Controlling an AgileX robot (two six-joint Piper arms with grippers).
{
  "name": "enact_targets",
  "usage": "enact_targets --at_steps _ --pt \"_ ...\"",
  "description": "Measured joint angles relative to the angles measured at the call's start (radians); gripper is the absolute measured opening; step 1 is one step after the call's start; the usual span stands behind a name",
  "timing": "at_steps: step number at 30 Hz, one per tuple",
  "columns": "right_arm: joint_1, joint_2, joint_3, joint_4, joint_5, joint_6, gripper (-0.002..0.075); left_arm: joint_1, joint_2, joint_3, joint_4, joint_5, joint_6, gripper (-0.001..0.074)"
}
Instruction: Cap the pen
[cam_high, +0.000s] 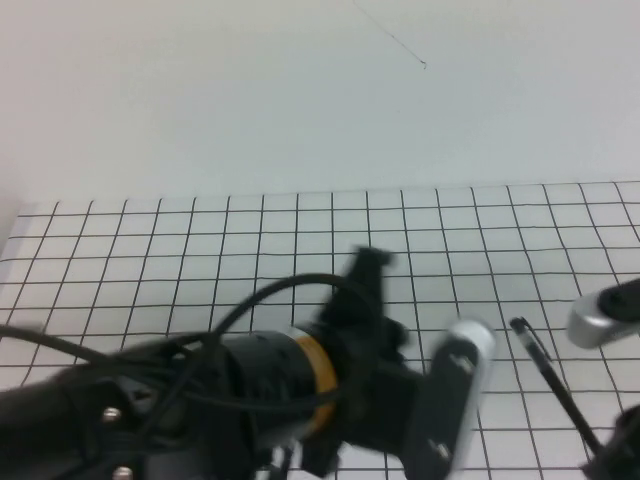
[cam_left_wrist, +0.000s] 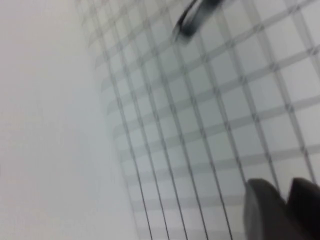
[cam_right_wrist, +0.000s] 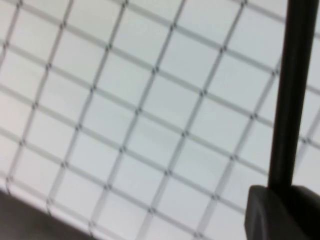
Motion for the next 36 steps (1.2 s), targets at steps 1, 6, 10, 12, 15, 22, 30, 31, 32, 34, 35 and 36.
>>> enact_targets --at_steps 1,6,10,12,15,22,30,31,32,34,35,36 --pt "0.0 0.018 0.0 0.007 -0.029 0.008 0.0055 0.011 -0.01 0.0 0.045 0.039 -0.089 0.0" --pt "0.0 0.151 0.0 0.037 -0.245 0.081 0.0055 0.042 -0.05 0.0 0.242 0.269 -0.54 0.0" --pt "0.0 0.316 -0.082 0.014 -0.356 0.143 0.0055 0.053 -0.09 0.0 0.276 0.433 -0.74 0.0" --pt "0.0 0.412 -0.144 0.014 -0.36 0.147 0.0055 0.053 -0.119 0.0 0.246 0.464 -0.787 0.0" --pt "0.0 0.539 -0.247 0.014 -0.349 0.152 0.0055 0.053 -0.182 0.0 0.185 0.451 -0.829 0.0" --pt "-0.023 0.761 -0.438 0.045 -0.271 0.184 0.0055 0.053 -0.314 0.0 0.161 0.462 -0.955 0.0" --pt "-0.03 0.82 -0.466 0.051 -0.217 0.186 0.0058 0.051 -0.37 0.006 0.167 0.523 -0.978 0.0" --pt "-0.03 0.821 -0.468 0.051 -0.215 0.189 0.0066 0.051 -0.372 0.011 0.17 0.525 -0.983 0.0" --pt "-0.03 0.828 -0.47 0.051 -0.21 0.189 0.0081 0.051 -0.372 0.016 0.17 0.525 -0.985 0.0" --pt "-0.03 0.834 -0.47 0.056 -0.204 0.19 0.0122 0.051 -0.376 0.03 0.18 0.525 -1.008 0.0" --pt "-0.03 0.834 -0.47 0.06 -0.202 0.192 0.0153 0.051 -0.376 0.036 0.186 0.523 -1.021 0.0" --pt "-0.03 0.834 -0.47 0.06 -0.202 0.194 0.0183 0.051 -0.377 0.045 0.193 0.523 -1.026 0.0"
